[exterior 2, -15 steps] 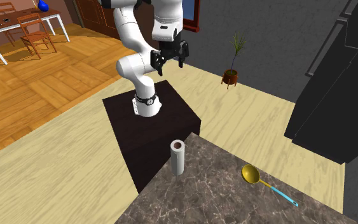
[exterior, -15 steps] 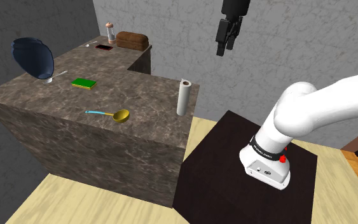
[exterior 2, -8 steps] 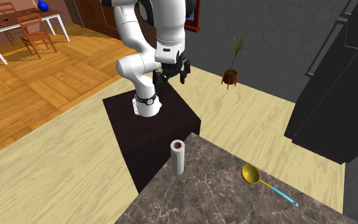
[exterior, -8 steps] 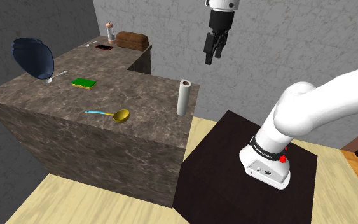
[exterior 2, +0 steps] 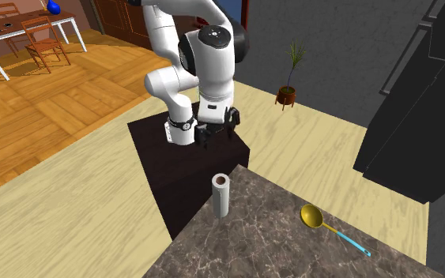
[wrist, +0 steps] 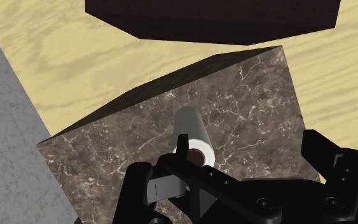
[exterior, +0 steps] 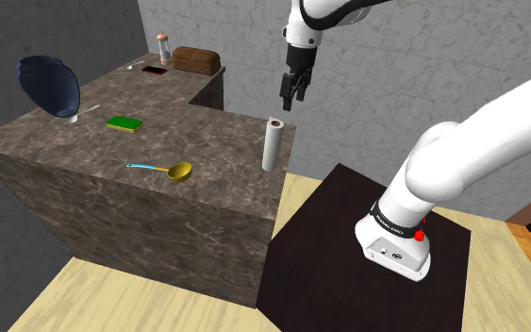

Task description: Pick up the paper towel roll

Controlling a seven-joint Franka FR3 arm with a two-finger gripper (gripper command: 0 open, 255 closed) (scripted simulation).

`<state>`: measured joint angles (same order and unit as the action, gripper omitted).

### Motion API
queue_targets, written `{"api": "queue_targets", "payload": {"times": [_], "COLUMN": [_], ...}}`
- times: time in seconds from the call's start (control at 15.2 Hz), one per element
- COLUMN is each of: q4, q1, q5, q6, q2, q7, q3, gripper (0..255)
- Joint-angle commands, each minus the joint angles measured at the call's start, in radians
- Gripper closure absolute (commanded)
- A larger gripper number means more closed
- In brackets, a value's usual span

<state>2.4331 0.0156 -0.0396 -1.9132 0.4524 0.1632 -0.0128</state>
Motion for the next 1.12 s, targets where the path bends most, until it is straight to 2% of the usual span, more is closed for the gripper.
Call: {"api": "queue_targets", "payload": {"times": [0.0,0.53,1.06], "q4": [-0.003,-0.087,-0.053], "q1": [0.002,0.009,0.009], "q5": [0.002,-0.007,-0.017], "q6": [-0.065,-0.286,-0.399], "q2": [-0.062,-0.357,-0.435], "q7": [0.018,0.094,0.107], "q3": [-0.008,-0.037,-0.037], "gripper": [0,0,0]}}
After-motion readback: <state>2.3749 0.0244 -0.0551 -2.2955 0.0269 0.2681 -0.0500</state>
